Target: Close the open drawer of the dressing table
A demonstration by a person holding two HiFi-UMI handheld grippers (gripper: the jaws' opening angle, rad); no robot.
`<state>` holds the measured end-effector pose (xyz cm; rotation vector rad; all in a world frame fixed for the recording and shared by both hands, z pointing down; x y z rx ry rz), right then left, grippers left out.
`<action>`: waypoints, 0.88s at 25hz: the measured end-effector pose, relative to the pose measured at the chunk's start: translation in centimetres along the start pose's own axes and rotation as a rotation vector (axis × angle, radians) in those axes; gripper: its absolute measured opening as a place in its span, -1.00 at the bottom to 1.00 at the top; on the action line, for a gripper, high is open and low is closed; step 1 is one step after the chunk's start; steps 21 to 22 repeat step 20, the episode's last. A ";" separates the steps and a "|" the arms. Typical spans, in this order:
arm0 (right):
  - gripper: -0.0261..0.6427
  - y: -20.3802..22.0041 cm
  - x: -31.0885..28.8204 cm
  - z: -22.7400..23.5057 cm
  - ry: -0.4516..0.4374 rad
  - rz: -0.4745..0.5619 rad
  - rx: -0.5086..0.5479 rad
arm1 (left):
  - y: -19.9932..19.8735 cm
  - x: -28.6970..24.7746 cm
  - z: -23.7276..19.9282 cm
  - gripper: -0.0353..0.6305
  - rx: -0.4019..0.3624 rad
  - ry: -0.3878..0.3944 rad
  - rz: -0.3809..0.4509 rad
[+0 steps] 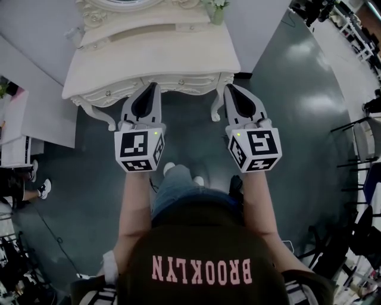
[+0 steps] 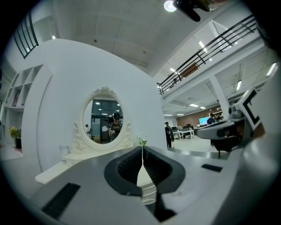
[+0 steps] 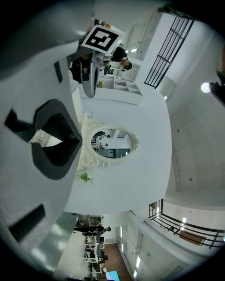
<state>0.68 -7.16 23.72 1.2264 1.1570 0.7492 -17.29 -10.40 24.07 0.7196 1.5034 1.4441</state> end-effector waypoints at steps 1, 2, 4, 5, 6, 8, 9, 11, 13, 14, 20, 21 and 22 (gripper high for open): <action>-0.93 0.0 0.1 0.1 0.002 0.002 -0.003 | -0.1 0.1 0.0 -0.87 0.000 -0.002 0.002; -0.93 -0.1 0.1 0.2 0.005 0.002 -0.007 | -0.2 0.1 0.0 -0.87 -0.001 -0.004 0.003; -0.93 -0.1 0.2 0.4 0.012 -0.003 -0.015 | -0.4 0.2 0.0 -0.87 -0.003 -0.005 0.008; -0.93 -0.1 0.3 0.5 0.018 -0.007 -0.015 | -0.5 0.2 0.0 -0.87 -0.004 -0.005 0.012; -0.93 -0.1 0.4 0.5 0.024 -0.011 -0.010 | -0.7 0.3 0.0 -0.86 -0.004 -0.005 0.016; -0.93 -0.2 0.5 0.5 0.035 -0.011 -0.006 | -0.9 0.2 0.1 -0.87 -0.004 -0.003 0.020; -0.93 -0.3 0.6 0.6 0.038 -0.008 -0.008 | -0.9 0.2 0.1 -0.86 -0.004 -0.001 0.021; -0.93 -0.4 0.7 0.7 0.041 -0.003 -0.011 | -1.0 0.1 0.3 -0.86 -0.008 0.004 0.022; -0.93 -0.6 0.8 0.7 0.040 0.001 -0.009 | -1.2 0.1 0.4 -0.87 -0.014 0.010 0.022; -0.93 -0.7 0.9 0.8 0.038 0.003 -0.009 | -1.2 0.1 0.4 -0.86 -0.017 0.012 0.022; -0.93 -1.4 0.9 0.6 0.035 0.009 0.011 | -1.7 0.1 0.2 -0.87 -0.023 0.012 0.027; -0.93 -1.4 0.9 0.6 0.035 0.009 0.011 | -1.7 0.1 0.2 -0.87 -0.023 0.012 0.027; -0.93 -1.4 0.9 0.6 0.035 0.009 0.011 | -1.7 0.1 0.2 -0.87 -0.023 0.012 0.027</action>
Point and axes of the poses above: the fingertips, and each gripper's own axes: x backward along the fingers, z to its right, y out of its underside, the point moved 2 cm from there along x, backward along the fingers, and after that the axes turned 12 degrees about -z, right-handed, at the moved point
